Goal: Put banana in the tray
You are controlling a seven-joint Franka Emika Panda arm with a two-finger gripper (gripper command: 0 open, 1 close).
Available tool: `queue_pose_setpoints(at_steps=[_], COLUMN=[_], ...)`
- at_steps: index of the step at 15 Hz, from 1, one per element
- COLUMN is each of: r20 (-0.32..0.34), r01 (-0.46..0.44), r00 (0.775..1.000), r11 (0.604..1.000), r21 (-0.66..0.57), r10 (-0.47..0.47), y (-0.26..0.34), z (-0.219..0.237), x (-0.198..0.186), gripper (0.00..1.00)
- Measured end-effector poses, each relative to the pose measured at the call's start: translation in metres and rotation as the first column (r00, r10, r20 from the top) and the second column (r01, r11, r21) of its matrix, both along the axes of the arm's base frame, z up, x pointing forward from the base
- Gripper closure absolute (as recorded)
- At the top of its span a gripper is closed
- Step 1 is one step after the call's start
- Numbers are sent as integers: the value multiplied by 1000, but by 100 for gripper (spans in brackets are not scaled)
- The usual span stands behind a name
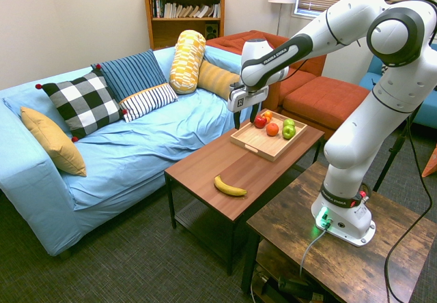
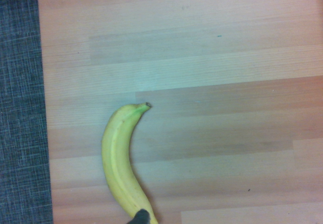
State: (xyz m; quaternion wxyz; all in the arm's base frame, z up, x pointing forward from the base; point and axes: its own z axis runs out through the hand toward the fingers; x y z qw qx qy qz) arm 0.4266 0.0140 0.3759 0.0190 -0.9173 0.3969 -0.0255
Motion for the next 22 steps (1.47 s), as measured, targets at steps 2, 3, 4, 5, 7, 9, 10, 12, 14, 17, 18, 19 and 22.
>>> queue_pose_setpoints(at_steps=[2, 3, 4, 5, 7, 9, 10, 12, 14, 17, 18, 19, 22], r20=[-4, -10, -17, -21, -30, -36, -37, -45, -67, -106, -123, -139, -182], r01=[-5, -10, -17, -21, -24, -9, 5, 16, 14, 26, 32, 35, 41], r00=[1000, 1000, 1000, 1000, 999, 999, 999, 999, 998, 994, 992, 990, 982], r11=[1000, 1000, 1000, 1000, 1000, 1000, 1000, 1000, 1000, 999, 999, 999, 999], r21=[-4, -5, -7, -9, -10, -5, 0, 13, 24, 20, 14, 9, -3], r10=[5, 10, 17, 21, 24, 9, -5, -15, -13, -23, -30, -33, -41], y=[1, 3, 8, 14, 30, 44, 50, 64, 79, 88, 89, 90, 93], z=[-1, -4, -9, -13, -28, -51, -66, -98, -130, -176, -192, -208, -249], x=[1, 1, 1, 2, 3, 8, 11, 20, 28, 42, 46, 48, 52], gripper=[0, 0, 0, 0, 0, 0, 0, 0, 0, 0, 0, 0, 0])
